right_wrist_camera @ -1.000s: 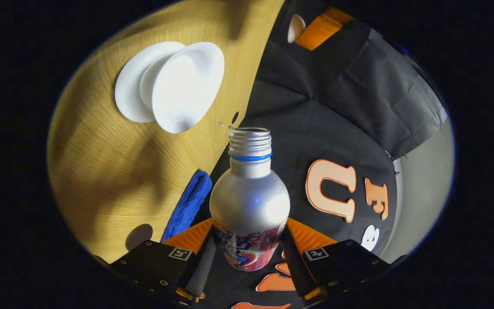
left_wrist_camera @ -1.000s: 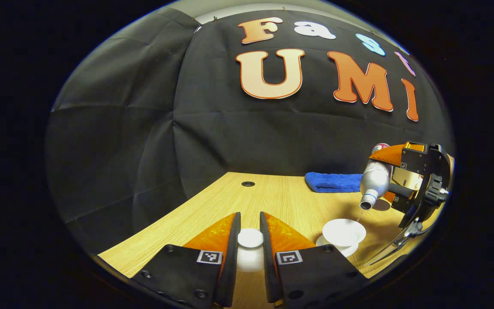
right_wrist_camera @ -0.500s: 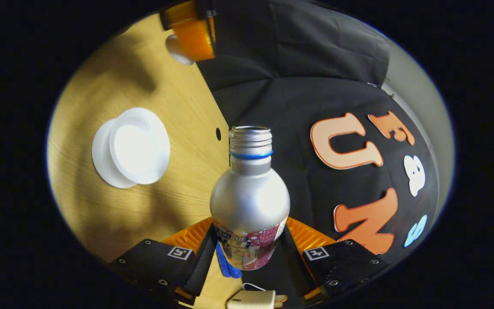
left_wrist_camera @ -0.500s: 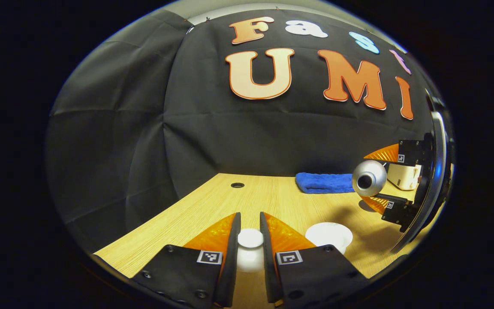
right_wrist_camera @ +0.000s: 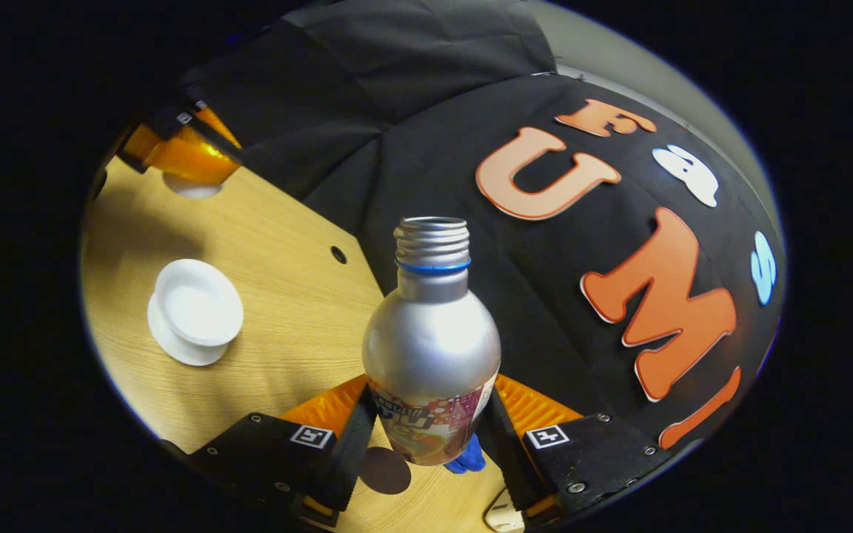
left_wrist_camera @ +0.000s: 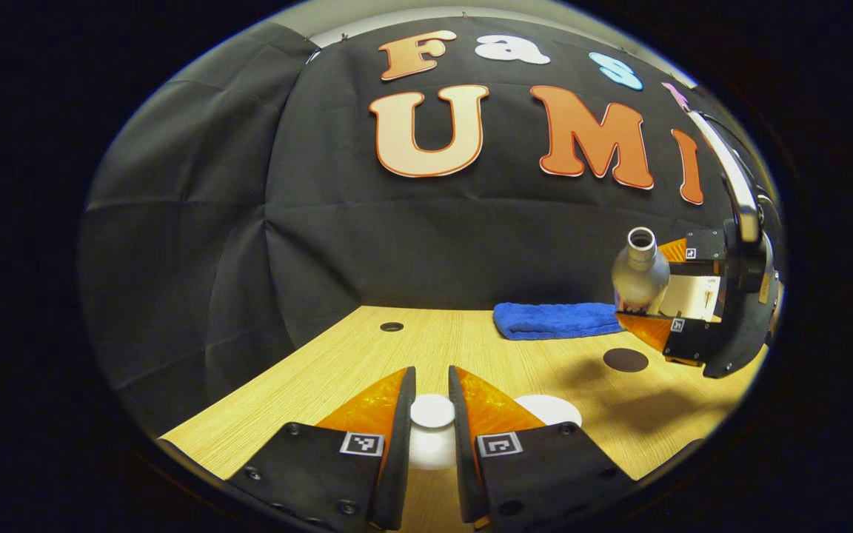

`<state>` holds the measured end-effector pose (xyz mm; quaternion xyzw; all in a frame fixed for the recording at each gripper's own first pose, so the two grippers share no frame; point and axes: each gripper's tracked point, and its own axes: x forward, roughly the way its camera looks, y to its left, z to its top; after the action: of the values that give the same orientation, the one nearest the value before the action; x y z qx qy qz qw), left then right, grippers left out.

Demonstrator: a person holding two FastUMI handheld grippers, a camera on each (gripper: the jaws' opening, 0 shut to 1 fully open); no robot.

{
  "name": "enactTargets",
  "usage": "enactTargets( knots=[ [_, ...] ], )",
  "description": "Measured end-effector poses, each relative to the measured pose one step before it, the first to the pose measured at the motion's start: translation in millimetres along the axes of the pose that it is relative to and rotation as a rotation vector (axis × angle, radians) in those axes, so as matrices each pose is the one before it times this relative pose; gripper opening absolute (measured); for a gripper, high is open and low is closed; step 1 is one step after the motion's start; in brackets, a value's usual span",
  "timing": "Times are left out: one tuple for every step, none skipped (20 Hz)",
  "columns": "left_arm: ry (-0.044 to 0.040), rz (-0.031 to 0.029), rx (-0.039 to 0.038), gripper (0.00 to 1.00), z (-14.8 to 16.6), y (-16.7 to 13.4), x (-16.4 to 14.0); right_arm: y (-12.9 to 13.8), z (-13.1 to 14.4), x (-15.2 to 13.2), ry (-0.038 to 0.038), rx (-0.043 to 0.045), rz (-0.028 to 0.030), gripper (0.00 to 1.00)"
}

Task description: Open the teacup lid with one hand, grasp the water bottle and pour water into the teacup with the other hand; after pouring, place the water bottle on the coaster and then close the teacup lid.

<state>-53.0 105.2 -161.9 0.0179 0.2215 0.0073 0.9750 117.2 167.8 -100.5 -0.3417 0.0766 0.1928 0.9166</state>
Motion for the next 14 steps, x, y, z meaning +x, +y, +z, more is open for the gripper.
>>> enactTargets(
  knots=[
    [-0.00218,-0.00179,0.00211,0.31,1.42,-3.32,-0.07,-3.89,-9.81,1.31,0.01493,0.0345,-0.00515,0.8],
    [-0.0036,-0.00326,0.00066,0.32,1.36,-2.47,-0.14,-2.49,-7.26,2.28,0.0103,0.0325,-0.00268,0.8],
    [0.00082,-0.00339,0.0017,0.32,-0.3,-4.16,0.96,-4.63,-5.92,3.07,0.00756,0.03853,-0.00427,0.8],
    [0.00007,-0.00085,0.00293,0.32,0.53,-3.29,0.27,-1.62,-5.54,-0.27,0.00699,0.03485,-0.00223,0.8],
    [-0.0006,-0.00219,0.0028,0.31,-0.14,-3.42,0.84,-3.38,-6.12,0.81,0.00976,0.03656,-0.00307,0.8],
    [-0.00195,-0.00202,0.00203,0.31,2.4,-3.35,0.24,9.99,-0.63,9.45,0.00867,0.03198,0.00137,0.8],
    [-0.00229,-0.00246,0.00222,0.32,1.69,-2.25,0.99,-0.84,-3.77,2.11,0.00512,0.02867,-0.0002,0.8],
    [-0.00378,-0.00071,0.00235,0.32,1.71,-2.68,0.47,-3.39,-4.45,2.26,0.00577,0.02616,-0.00036,0.8],
    [-0.00287,-0.00309,0.00014,0.32,0.65,-2.7,0.13,-2.65,-3.2,0.4,0.00391,0.0251,0.00122,0.8],
    [-0.00007,-0.00319,0.00052,0.32,0.9,-4.18,-0.49,-3.35,-4.61,-1.32,0.00622,0.02525,-0.00078,0.8],
    [-0.00095,-0.00262,-0.00081,0.32,0.72,-2.56,2.18,-2.86,-3.72,-0.97,0.00563,0.02146,0.0043,0.8],
    [-0.00002,-0.00171,-0.00048,0.32,0.38,-2.89,-0.76,-4.34,-2.8,0.71,0.00434,0.02092,-0.00204,0.8],
    [-0.00178,-0.00165,-0.00162,0.32,-0.37,-2.05,1.14,-0.33,-1.92,1.22,0.00373,0.02132,0.00844,0.8],
    [-0.00179,-0.0053,-0.00195,0.32,0.65,-2.8,0.45,-1.8,-3.03,0.94,0.0014,0.02336,0.00374,0.8]
  ],
)
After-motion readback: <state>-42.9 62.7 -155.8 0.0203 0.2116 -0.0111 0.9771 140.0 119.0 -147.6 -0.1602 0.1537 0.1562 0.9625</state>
